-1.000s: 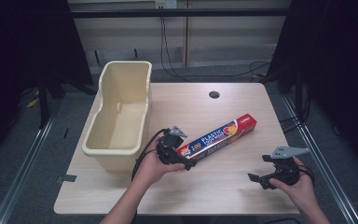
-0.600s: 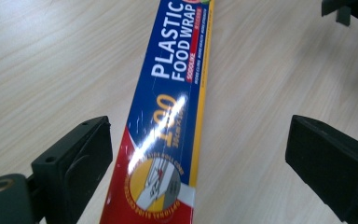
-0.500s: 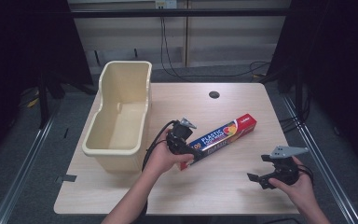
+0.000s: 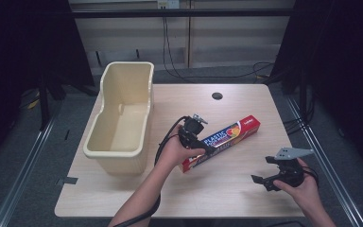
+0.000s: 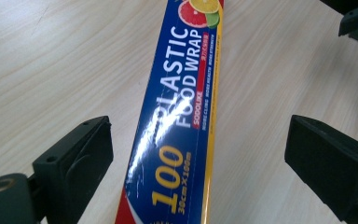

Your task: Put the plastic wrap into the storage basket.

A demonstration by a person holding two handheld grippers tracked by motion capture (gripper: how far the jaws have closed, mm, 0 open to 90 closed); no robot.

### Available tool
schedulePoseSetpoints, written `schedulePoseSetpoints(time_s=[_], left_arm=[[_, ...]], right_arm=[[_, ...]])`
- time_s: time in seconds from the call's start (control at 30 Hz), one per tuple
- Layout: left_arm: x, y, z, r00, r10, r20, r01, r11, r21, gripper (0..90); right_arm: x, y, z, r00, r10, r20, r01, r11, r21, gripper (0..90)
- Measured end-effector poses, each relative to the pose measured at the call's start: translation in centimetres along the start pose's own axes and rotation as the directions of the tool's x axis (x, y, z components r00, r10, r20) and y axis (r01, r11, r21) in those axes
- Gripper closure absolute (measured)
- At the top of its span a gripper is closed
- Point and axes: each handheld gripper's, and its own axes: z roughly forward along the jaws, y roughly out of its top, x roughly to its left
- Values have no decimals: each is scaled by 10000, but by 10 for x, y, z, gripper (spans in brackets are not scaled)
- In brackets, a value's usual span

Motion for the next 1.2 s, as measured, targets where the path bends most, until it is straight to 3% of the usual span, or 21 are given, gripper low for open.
schedulePoseSetpoints(time_s=[0.63, 1.2], left_arm=[[6, 17, 37, 9999, -11, 157, 4, 9992, 406, 84], [7, 26, 56, 9994, -234, 255, 217, 9977, 650, 94]], right_arm=[[0, 1, 1, 9999, -82, -59, 82, 10000, 15, 30], [0, 1, 0, 10000, -74, -20, 73, 10000, -64, 30]])
